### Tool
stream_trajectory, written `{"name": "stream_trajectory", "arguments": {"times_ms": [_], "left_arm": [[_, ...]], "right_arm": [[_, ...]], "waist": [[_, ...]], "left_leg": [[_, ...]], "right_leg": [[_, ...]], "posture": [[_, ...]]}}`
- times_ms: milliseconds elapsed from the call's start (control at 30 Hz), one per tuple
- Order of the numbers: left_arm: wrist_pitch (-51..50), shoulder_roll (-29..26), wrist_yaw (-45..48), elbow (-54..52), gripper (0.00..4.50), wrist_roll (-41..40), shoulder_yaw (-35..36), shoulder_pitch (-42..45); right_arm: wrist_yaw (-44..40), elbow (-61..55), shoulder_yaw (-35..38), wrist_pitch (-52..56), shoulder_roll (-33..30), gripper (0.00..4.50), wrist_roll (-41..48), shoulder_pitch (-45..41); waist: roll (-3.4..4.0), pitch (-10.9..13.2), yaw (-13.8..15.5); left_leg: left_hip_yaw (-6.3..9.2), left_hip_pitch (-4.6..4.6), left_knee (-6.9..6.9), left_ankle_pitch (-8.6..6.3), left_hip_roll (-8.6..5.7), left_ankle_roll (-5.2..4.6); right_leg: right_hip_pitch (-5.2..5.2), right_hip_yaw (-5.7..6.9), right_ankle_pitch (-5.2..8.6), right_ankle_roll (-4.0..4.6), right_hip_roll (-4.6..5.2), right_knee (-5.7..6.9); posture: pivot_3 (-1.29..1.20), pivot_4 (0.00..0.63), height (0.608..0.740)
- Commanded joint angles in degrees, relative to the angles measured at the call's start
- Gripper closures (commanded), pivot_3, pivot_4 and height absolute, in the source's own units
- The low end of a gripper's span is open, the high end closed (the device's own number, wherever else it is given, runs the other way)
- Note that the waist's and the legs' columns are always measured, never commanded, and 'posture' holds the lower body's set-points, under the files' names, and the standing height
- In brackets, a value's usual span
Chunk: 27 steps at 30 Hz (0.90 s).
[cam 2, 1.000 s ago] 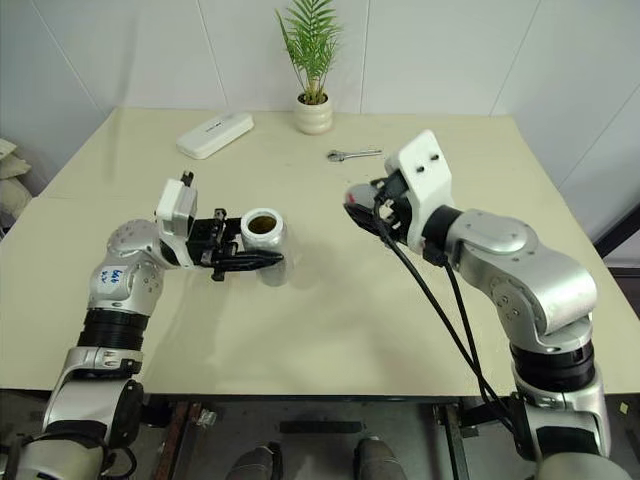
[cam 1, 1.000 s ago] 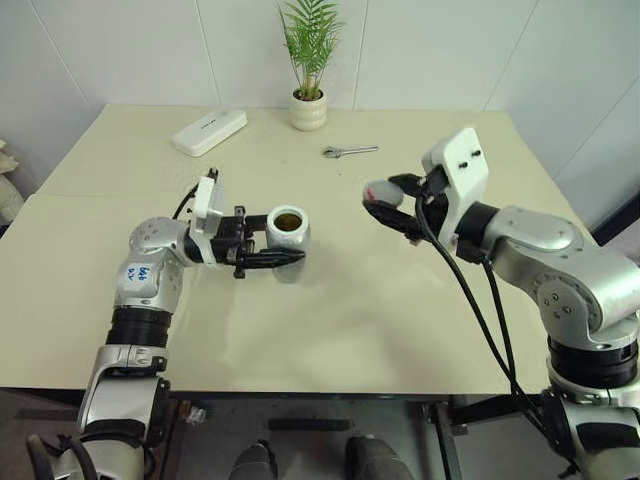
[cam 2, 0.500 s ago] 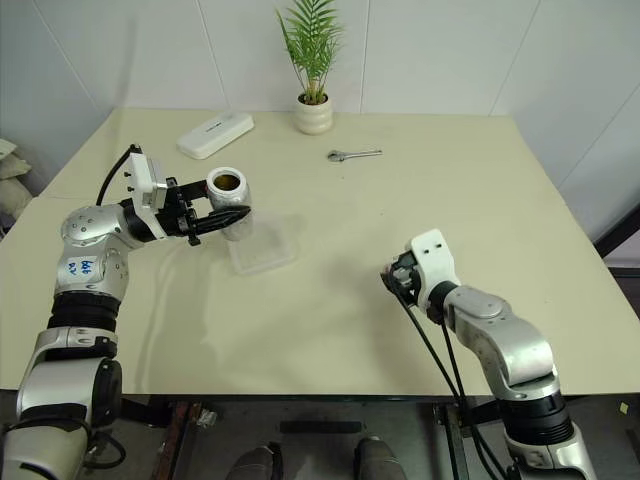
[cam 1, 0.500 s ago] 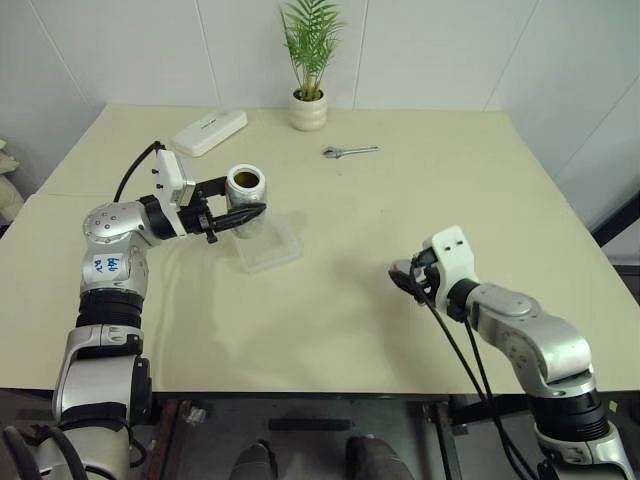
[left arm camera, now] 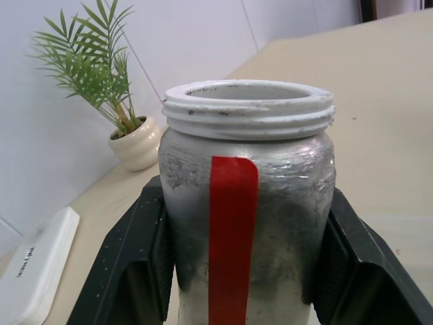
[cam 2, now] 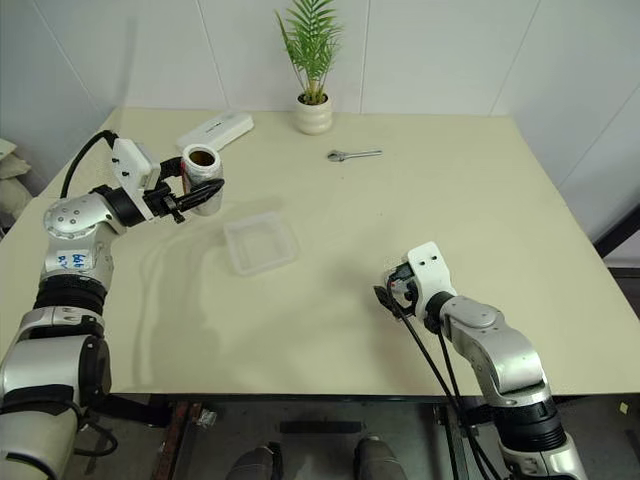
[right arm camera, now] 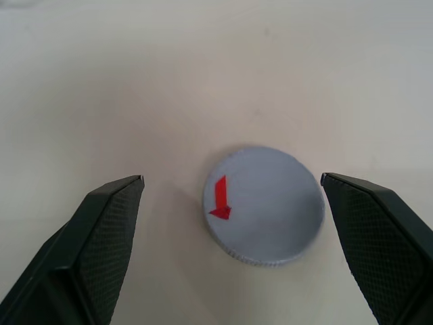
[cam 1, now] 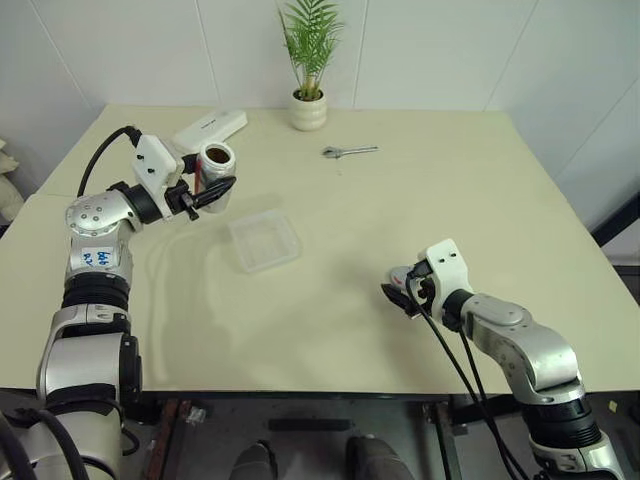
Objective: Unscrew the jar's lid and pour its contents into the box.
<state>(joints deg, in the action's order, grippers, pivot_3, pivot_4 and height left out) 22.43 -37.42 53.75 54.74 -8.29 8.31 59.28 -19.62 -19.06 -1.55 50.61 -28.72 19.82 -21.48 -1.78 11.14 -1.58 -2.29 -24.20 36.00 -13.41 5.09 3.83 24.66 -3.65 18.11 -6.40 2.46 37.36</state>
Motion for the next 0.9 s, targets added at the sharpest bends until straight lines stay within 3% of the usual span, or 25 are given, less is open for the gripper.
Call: {"name": "stream_trajectory", "arguments": {"times_ms": [33, 100, 267, 400, 500, 633, 733, 900], "left_arm": [[3.5, -2.4, -1.8, 0.6, 2.39, 2.1, -0.3, 2.9], [4.9, -2.8, -2.2, 1.4, 2.39, 3.2, -0.7, 3.3], [17.8, -4.8, -1.4, 6.5, 2.39, 10.5, -6.0, 5.8], [25.2, -5.4, -3.2, 9.9, 2.39, 14.9, -9.4, 7.8], [31.7, -6.1, -10.1, 11.7, 2.39, 23.5, -14.5, 10.8], [39.9, -8.3, -24.9, 11.7, 2.39, 41.2, -25.4, 14.6], [42.2, -10.3, -42.6, 9.7, 2.39, 58.5, -36.0, 18.2], [35.3, -11.7, -73.1, 8.1, 2.39, 84.0, -54.5, 26.2]], "right_arm": [[-2.7, -5.5, 3.0, 0.1, -2.2, 0.04, 1.7, 0.3], [-4.1, -7.0, 3.7, -0.4, -3.1, 0.04, 2.6, 0.3], [-21.9, -19.6, 11.2, -5.7, -10.2, 0.04, 16.7, 4.2], [-27.7, -21.3, 14.0, -7.5, -13.3, 0.04, 21.4, 7.2], [-29.1, -20.6, 15.6, -7.9, -14.6, 0.04, 24.2, 6.9], [-28.2, -19.0, 15.1, -8.5, -15.3, 0.04, 24.2, 4.4], [-28.0, -18.4, 14.4, -9.5, -15.6, 0.04, 23.0, 4.5], [-26.5, -18.7, 13.3, -9.8, -15.5, 0.04, 22.4, 4.9]], "waist": [[0.0, 0.0, 0.0], [0.0, 0.0, 0.0], [0.0, 0.0, 0.2], [-0.01, 0.0, 0.3], [-0.02, 0.0, 0.1], [-0.05, 0.0, 0.0], [-0.05, 0.0, 0.1], [-0.23, 0.1, 0.3]], "left_leg": [[0.0, 0.0, 0.0, 0.0, 0.0, 0.0], [0.0, 0.0, 0.0, 0.0, 0.0, 0.0], [0.0, -0.01, -0.06, -0.01, 0.0, 0.02], [0.03, 0.01, -0.03, -0.03, 0.0, 0.04], [-0.03, -0.01, 0.07, -0.03, -0.01, 0.03], [-0.03, 0.02, 0.08, -0.02, 0.0, 0.03], [-0.02, 0.01, 0.03, -0.02, 0.0, 0.03], [-0.07, -0.07, 0.01, -0.04, -0.01, 0.05]], "right_leg": [[0.0, 0.0, 0.0, 0.0, 0.0, 0.0], [-0.01, 0.0, 0.0, 0.0, 0.0, -0.02], [-0.01, 0.02, 0.01, -0.02, -0.01, -0.1], [-0.21, 0.05, -0.05, -0.13, 0.0, -0.32], [-0.21, -0.01, -0.15, -0.22, 0.02, -0.37], [-0.2, -0.03, -0.2, -0.19, 0.0, -0.32], [-0.19, -0.04, -0.2, -0.2, 0.0, -0.37], [-0.11, -0.08, -0.2, -0.21, 0.01, -0.44]], "posture": [[0.0, 0.15, 0.74], [0.0, 0.15, 0.74], [0.0, 0.15, 0.74], [0.0, 0.15, 0.74], [0.0, 0.15, 0.74], [0.0, 0.15, 0.74], [0.0, 0.15, 0.74], [0.0, 0.15, 0.74]]}}
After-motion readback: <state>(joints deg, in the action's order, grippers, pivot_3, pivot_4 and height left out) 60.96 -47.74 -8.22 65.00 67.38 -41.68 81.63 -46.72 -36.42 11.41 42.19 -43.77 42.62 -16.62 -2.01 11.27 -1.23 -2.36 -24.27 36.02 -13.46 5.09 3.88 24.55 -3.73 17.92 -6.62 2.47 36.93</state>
